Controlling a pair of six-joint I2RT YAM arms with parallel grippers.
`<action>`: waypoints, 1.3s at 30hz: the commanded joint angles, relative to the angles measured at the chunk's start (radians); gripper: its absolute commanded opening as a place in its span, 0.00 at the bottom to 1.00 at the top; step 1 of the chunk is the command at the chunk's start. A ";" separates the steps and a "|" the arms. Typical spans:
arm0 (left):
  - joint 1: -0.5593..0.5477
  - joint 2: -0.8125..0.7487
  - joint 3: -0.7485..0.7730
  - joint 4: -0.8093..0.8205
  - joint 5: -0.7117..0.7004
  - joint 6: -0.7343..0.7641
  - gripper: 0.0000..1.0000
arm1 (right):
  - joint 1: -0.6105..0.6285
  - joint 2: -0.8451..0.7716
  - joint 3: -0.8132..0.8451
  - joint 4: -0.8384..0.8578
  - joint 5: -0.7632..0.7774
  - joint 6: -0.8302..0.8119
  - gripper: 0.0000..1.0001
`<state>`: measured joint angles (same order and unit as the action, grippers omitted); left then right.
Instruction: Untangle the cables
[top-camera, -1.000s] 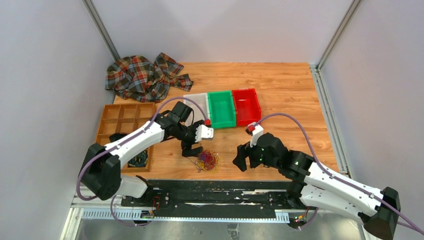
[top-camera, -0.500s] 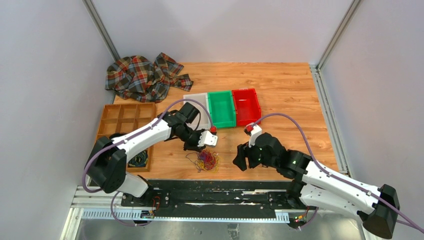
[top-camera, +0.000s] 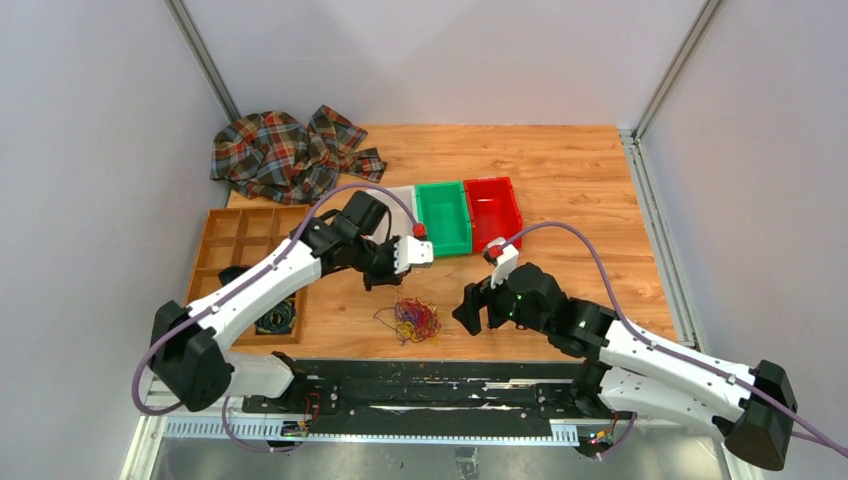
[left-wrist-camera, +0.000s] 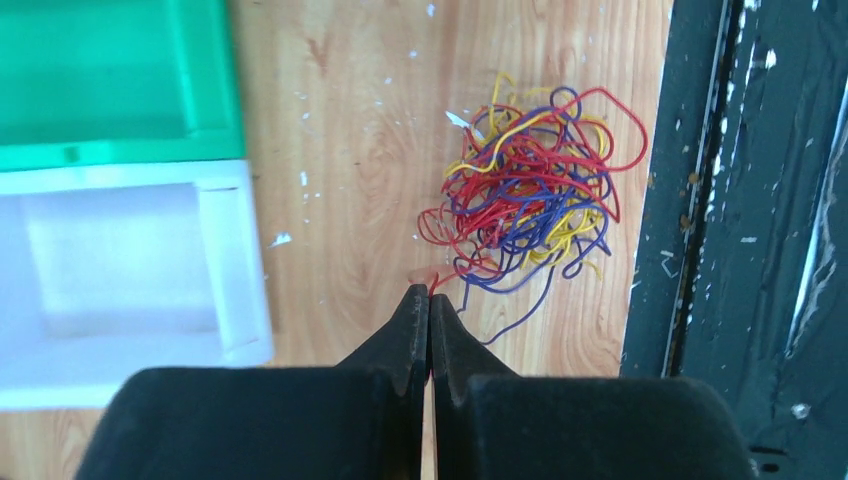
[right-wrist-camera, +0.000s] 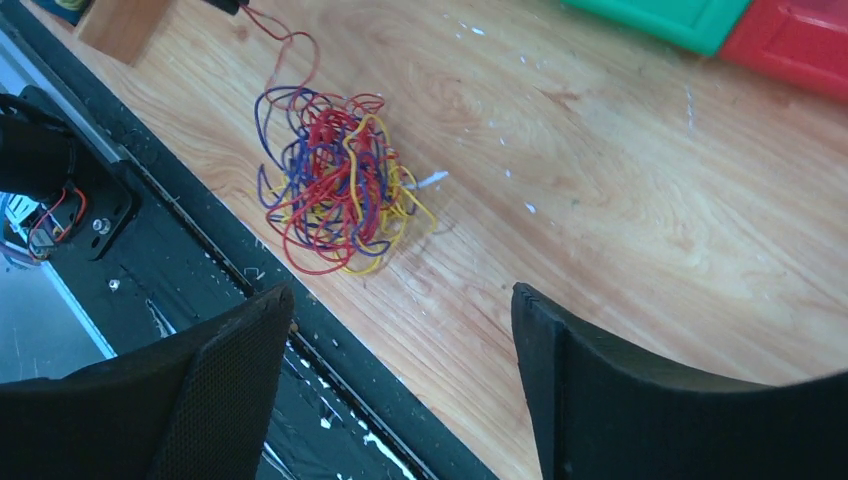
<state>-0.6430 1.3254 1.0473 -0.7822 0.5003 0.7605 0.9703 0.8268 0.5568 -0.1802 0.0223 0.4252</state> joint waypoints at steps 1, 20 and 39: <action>-0.006 -0.092 0.044 0.003 -0.057 -0.172 0.01 | 0.063 0.030 0.035 0.112 0.086 -0.063 0.81; -0.006 -0.209 0.219 -0.065 -0.017 -0.493 0.01 | 0.169 0.335 0.179 0.555 0.252 -0.146 0.84; -0.006 -0.183 0.396 -0.165 0.123 -0.521 0.01 | 0.167 0.545 0.194 0.791 0.363 -0.126 0.80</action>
<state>-0.6430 1.1366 1.3731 -0.9112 0.5621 0.2558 1.1259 1.3468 0.7399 0.5488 0.3347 0.2901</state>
